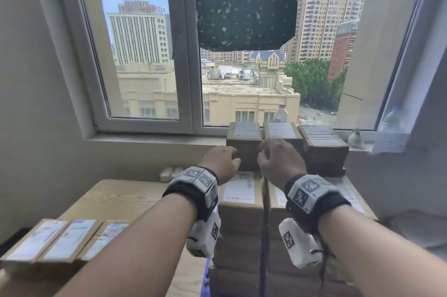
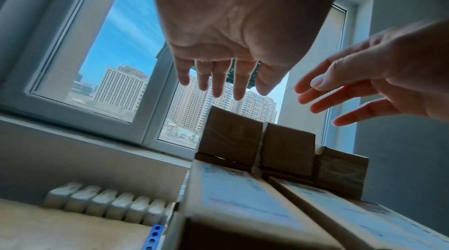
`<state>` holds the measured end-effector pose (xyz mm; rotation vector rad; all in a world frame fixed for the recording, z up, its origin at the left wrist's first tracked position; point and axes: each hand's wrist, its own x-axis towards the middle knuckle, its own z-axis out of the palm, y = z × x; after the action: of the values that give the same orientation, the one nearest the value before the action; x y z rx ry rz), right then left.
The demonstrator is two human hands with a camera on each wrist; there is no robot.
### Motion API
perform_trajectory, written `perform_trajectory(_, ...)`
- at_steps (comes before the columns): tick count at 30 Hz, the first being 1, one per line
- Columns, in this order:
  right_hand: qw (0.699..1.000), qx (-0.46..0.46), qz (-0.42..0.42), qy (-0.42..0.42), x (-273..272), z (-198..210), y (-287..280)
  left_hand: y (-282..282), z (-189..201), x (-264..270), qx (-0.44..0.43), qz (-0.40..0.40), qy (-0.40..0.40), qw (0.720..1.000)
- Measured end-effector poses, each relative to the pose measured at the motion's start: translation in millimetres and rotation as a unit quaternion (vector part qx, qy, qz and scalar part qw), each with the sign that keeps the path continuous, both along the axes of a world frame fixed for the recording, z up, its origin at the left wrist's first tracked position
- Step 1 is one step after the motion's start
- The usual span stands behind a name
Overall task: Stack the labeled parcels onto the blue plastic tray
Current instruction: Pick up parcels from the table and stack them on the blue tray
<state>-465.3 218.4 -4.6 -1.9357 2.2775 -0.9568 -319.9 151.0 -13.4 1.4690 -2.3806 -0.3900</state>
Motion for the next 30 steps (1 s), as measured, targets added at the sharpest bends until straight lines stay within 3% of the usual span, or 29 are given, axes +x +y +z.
perform_trajectory(6,0.999,0.032,0.043,-0.004,85.4,-20.9,-27.4,-3.1,-27.3,91.9,0.000,0.040,0.009,0.999)
perform_trajectory(13,0.993,0.088,0.083,-0.010,226.4,-73.9,-56.6,-12.7,-68.6,225.1,0.058,0.121,-0.007,0.991)
perform_trajectory(20,0.987,0.116,0.108,-0.034,345.6,-119.5,-80.5,-31.4,-112.8,331.5,0.065,0.136,0.013,0.988)
perform_trajectory(30,0.973,0.185,0.123,-0.054,445.8,-180.4,-95.3,-39.1,-173.4,444.9,0.109,0.200,0.033,0.973)
